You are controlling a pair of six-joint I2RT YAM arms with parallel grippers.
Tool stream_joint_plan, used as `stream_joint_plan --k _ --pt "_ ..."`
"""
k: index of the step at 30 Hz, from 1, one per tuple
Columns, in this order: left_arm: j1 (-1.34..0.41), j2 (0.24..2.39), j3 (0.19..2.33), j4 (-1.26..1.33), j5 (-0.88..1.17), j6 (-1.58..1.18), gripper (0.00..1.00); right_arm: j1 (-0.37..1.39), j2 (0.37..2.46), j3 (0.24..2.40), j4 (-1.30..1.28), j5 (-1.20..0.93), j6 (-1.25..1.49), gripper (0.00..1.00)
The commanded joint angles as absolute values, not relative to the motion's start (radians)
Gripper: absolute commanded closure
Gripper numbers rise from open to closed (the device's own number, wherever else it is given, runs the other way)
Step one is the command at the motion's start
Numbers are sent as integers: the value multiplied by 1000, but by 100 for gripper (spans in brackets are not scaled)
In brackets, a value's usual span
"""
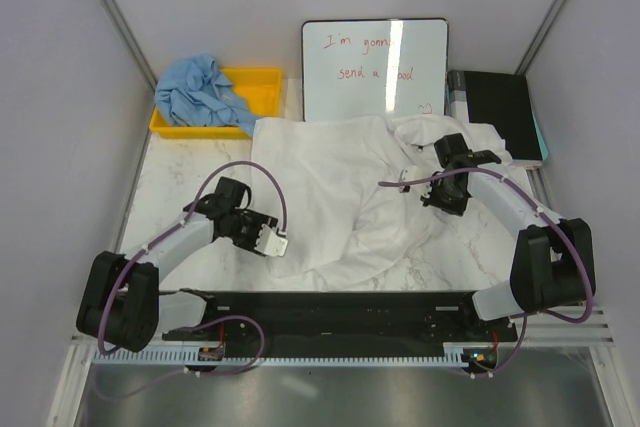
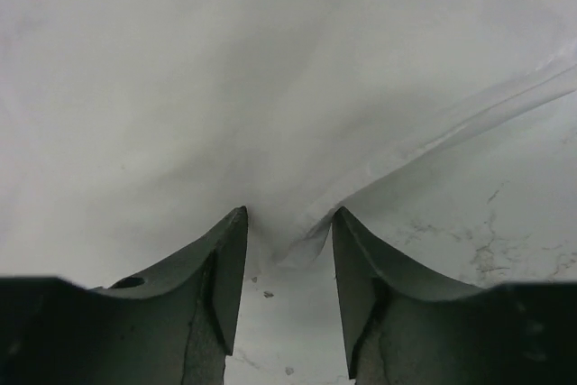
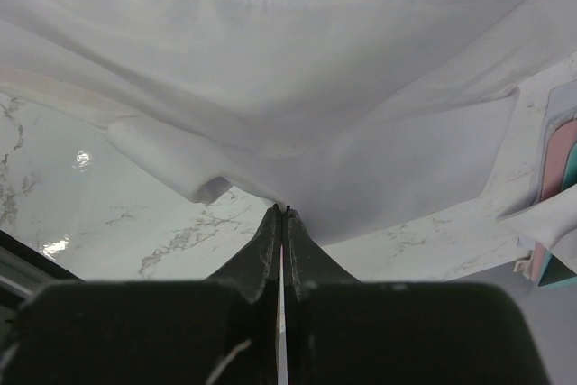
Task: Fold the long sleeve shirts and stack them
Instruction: Flatten the shirt out
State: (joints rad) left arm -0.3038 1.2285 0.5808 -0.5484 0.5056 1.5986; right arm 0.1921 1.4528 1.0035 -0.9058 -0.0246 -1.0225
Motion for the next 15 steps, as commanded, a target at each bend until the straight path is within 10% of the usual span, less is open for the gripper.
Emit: stream_joint_plan --k 1,5,10,13,15 --pt "-292 1290 620 -494 453 1818 60 167 1450 1031 -923 -6 -1060 100" --pt "-157 1353 701 -514 454 1838 94 134 1433 1017 -928 -6 -1109 100" --pt "-63 1469 856 -502 418 1709 97 112 1431 1002 -927 -17 -1121 100" --pt "-63 1376 821 -528 470 1716 35 112 1431 1012 -936 -38 -1111 100" --pt "-103 1248 816 -566 549 1653 21 112 1425 1023 -949 -49 -1104 100"
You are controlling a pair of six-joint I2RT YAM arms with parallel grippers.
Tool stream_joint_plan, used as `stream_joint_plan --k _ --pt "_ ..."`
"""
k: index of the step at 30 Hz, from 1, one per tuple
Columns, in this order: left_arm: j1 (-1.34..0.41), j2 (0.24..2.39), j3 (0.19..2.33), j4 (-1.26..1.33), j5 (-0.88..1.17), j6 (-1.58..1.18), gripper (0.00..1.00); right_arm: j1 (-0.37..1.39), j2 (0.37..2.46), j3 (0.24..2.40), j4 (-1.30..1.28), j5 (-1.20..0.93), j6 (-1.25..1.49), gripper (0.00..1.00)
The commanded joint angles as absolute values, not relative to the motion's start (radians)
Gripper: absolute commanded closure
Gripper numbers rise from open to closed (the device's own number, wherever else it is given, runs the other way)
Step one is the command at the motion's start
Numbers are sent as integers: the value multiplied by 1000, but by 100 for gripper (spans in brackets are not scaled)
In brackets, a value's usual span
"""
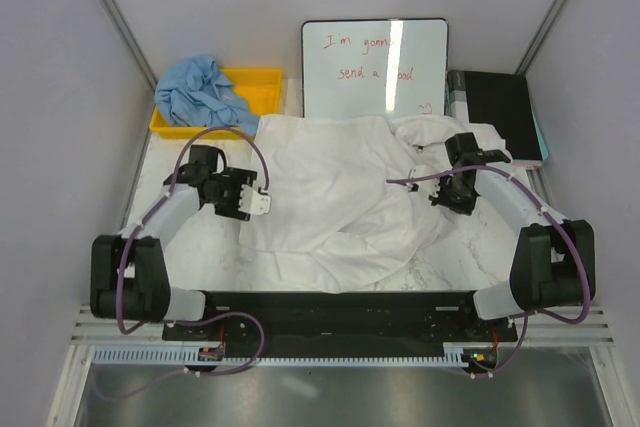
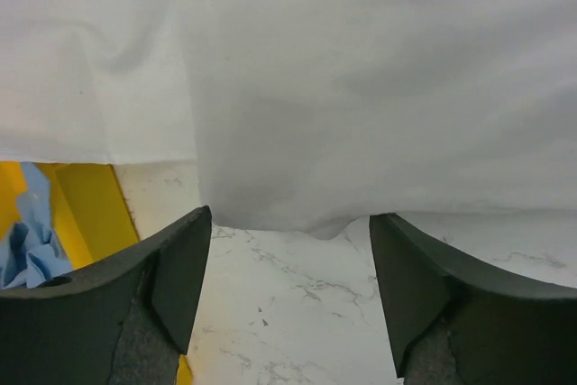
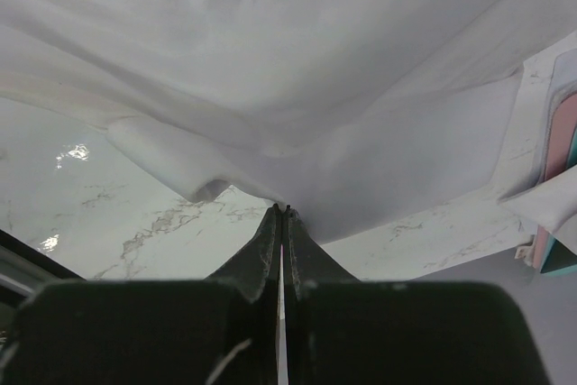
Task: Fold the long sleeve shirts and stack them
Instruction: Flatten the shirt out
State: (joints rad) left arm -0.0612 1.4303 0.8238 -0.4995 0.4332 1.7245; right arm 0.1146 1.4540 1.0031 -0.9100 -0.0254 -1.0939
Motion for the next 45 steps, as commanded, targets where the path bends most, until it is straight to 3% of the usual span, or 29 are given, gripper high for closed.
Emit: stream_joint_plan --k 1,5,10,21,24,25,27,29,31,33,39,45 --pt "-133 1220 842 -625 567 1622 22 112 1424 1023 -950 -51 -1101 100" --pt "-402 1085 898 -958 666 1526 25 110 1424 1031 -957 -57 -1100 100" --pt "-723 1002 720 -979 608 1460 35 112 1450 1061 -965 -70 -1078 100" --pt "-808 1247 545 -574 388 1385 26 110 1466 1069 -977 -69 -1071 100" --pt "-830 1267 525 -506 368 1390 40 112 1470 1072 -977 -71 -1065 100" --pt "-850 1269 529 -506 365 1382 59 112 1471 1074 -977 -72 -1063 100" --pt "-877 1264 543 -509 367 1347 70 112 1471 1078 -979 -74 -1062 100" --pt "-914 1247 558 -531 368 1329 90 112 1471 1078 -980 -77 -1057 100" --pt "-936 1204 606 -554 397 1283 98 112 1470 1081 -982 -81 -1054 100" --pt "-943 1164 737 -681 508 1230 98 110 1465 1083 -985 -80 -1052 100" --pt "-1214 1063 1109 -869 669 1048 98 112 1445 1072 -989 -74 -1060 100" --pt "-1238 1085 1348 -859 784 830 98 98 1371 1051 -1009 -71 -1086 100"
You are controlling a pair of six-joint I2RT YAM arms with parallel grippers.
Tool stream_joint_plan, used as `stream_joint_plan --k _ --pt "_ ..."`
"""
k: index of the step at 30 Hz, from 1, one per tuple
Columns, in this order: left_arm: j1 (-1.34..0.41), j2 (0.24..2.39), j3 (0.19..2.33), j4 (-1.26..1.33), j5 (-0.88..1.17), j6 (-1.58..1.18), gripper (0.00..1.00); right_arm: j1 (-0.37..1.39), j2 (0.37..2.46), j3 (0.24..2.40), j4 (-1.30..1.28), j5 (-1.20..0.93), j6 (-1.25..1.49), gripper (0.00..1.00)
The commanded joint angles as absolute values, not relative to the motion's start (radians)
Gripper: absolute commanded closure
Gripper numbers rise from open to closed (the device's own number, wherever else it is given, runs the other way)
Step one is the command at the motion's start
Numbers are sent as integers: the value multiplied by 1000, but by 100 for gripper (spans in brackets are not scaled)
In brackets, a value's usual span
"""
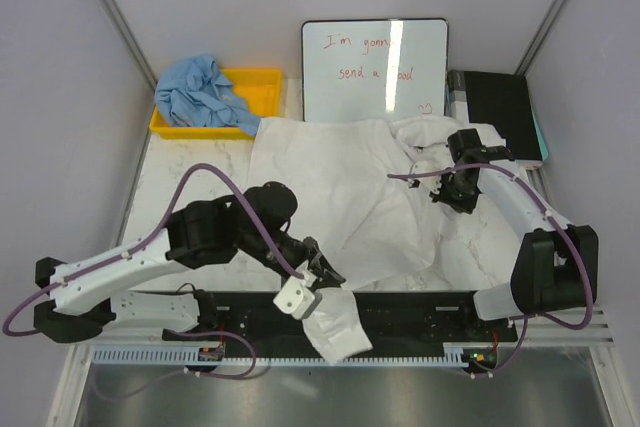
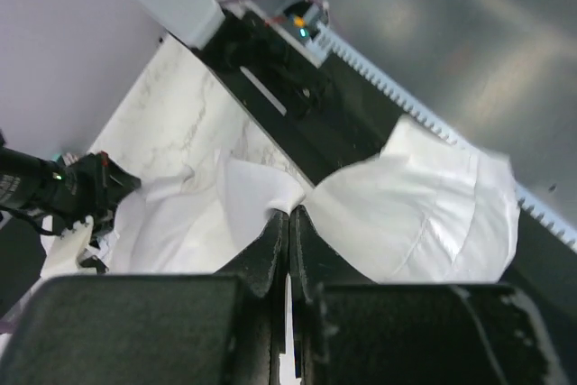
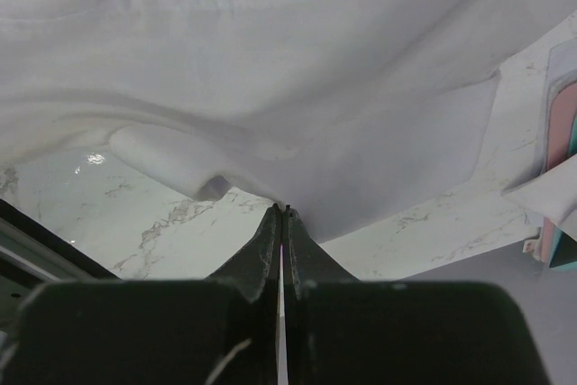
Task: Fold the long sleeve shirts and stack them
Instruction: Flatten the shirt out
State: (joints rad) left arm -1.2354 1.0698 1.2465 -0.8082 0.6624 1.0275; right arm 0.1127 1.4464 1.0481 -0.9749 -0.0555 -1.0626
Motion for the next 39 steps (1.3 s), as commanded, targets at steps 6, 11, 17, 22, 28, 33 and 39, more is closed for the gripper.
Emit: stream_joint_plan --k 6,11,17,22,28,33,39 --pt "-1104 1081 1293 -821 716 761 98 68 1336 1026 -1032 -69 -1127 100" --pt "-927 1138 1149 -779 677 883 98 32 1321 986 -1029 -54 -1195 100" --pt "-920 1239 990 -691 640 876 98 15 1327 976 -1005 -40 -1209 100" --pt "-994 1230 876 -612 594 949 98 12 1325 989 -1022 -38 -1198 98" --pt "-1024 1156 917 -649 526 818 50 5 1296 973 -1020 -15 -1239 68" --pt "-574 1392 1106 -750 594 883 37 -95 1290 1105 -1135 -78 -1299 27" --pt "-407 1538 1120 -729 492 1008 31 -98 1385 1317 -1319 -274 -1194 24"
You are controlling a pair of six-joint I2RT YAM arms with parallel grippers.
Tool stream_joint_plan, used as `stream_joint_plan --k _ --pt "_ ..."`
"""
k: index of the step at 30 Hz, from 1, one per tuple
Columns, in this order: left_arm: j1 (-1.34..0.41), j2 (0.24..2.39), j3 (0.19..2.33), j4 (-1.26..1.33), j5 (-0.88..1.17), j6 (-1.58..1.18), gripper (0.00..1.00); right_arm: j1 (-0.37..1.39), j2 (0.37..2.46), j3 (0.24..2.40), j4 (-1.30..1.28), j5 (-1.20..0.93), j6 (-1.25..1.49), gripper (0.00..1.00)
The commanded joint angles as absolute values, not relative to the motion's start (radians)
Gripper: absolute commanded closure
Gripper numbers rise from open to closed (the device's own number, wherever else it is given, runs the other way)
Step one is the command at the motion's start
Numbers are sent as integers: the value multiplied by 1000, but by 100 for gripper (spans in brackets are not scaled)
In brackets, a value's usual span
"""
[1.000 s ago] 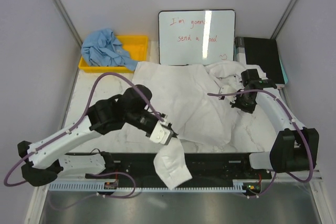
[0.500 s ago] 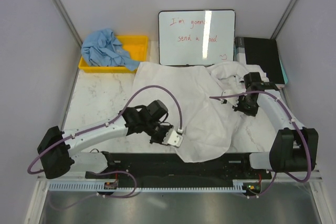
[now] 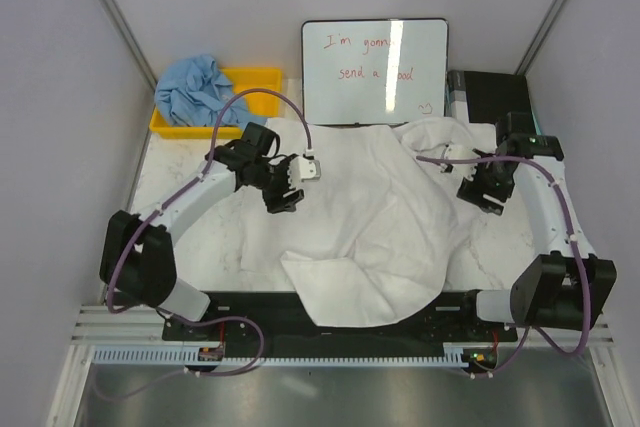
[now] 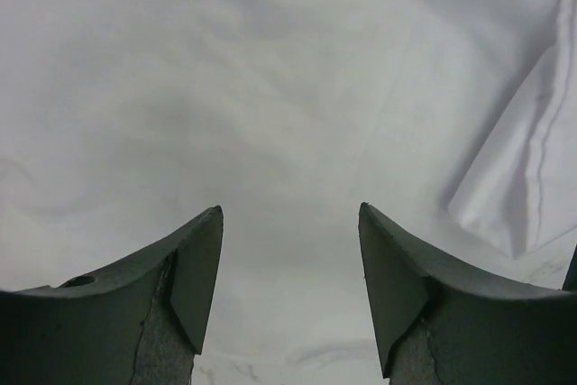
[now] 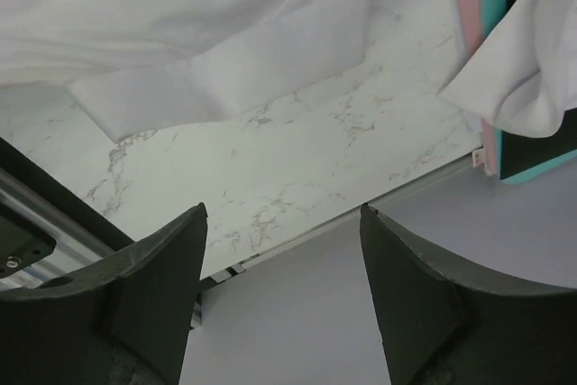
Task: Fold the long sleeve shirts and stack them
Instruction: Flatten the shirt out
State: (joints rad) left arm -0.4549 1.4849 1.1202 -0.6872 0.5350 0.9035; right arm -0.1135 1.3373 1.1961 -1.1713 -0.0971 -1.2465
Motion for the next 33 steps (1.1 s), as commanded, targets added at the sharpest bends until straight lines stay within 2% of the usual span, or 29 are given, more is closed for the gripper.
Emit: stream_joint_plan --k 1,9,13,23,30,33 --pt "-397 1560 1117 -715 474 1009 32 -45 1391 1315 -1319 -284 -1118 27" --pt "-357 1577 1023 -684 425 1029 37 383 1397 1090 -1077 -198 -851 45" --pt "-334 1575 953 -651 400 1065 40 431 1448 964 -974 -112 -882 52" --pt "-324 1554 757 -600 247 1218 44 416 1490 741 -825 158 -1100 56" --pt "-298 1355 588 -661 196 1330 45 262 1344 627 -824 282 -1356 55" --pt "-287 1287 571 -719 213 1348 45 226 1316 681 -859 256 -1405 53"
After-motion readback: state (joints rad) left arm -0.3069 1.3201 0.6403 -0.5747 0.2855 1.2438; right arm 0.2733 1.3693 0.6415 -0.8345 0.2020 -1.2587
